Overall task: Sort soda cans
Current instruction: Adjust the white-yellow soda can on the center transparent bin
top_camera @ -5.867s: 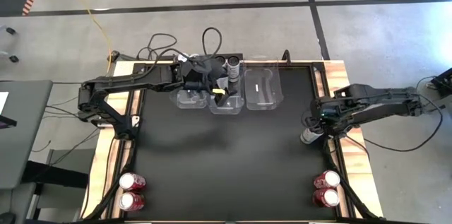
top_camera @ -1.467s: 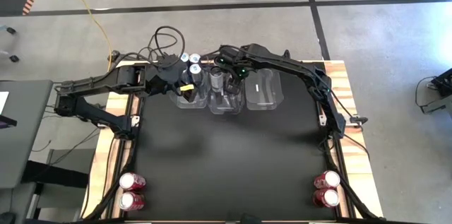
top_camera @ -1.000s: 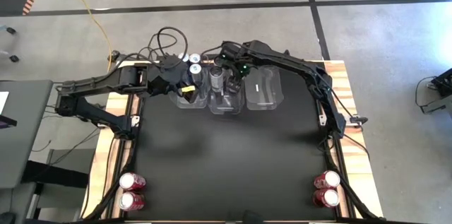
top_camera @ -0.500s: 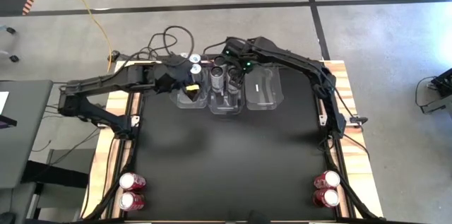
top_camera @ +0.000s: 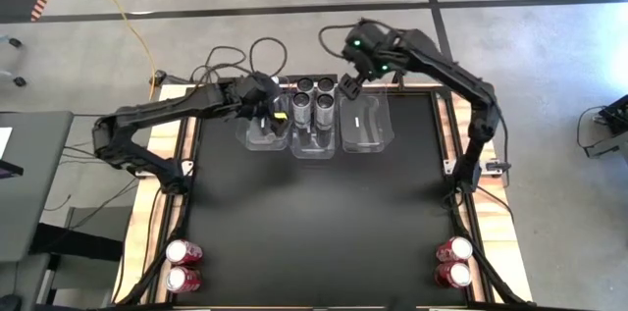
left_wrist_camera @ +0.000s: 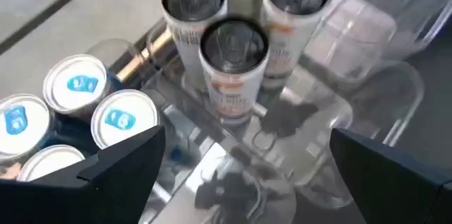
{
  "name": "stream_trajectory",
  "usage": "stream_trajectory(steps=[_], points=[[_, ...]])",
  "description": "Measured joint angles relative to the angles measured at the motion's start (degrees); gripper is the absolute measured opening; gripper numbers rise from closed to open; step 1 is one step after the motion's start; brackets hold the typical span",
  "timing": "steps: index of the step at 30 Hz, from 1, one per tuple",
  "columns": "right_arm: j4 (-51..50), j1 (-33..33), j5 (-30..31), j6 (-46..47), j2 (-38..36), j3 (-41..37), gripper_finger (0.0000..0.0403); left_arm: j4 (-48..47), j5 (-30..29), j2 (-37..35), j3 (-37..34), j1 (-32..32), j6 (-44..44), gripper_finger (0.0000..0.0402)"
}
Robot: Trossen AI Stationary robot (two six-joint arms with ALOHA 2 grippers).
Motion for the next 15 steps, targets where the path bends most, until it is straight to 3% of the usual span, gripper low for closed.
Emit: stream_trajectory(steps=[5,10,15], points=[[2.4,-0.6,0.0,-1.1,-3.5,-5.2,0.0325,-1.2,0.1,0.1,-1.5,0.7,0.8,0.0364],[7.8,-2.4,-1.0,-0.1,-8.2,-15.8,0.0289,-1.6,1.0,0.1,-1.5,1.1,5.7,0.0281],[20.1,-4.1,-13.3,5.4,-13.2,-30.4,0.0249,-1.3,3.4,0.1,-1.5,1.6,10.8,0.0181]])
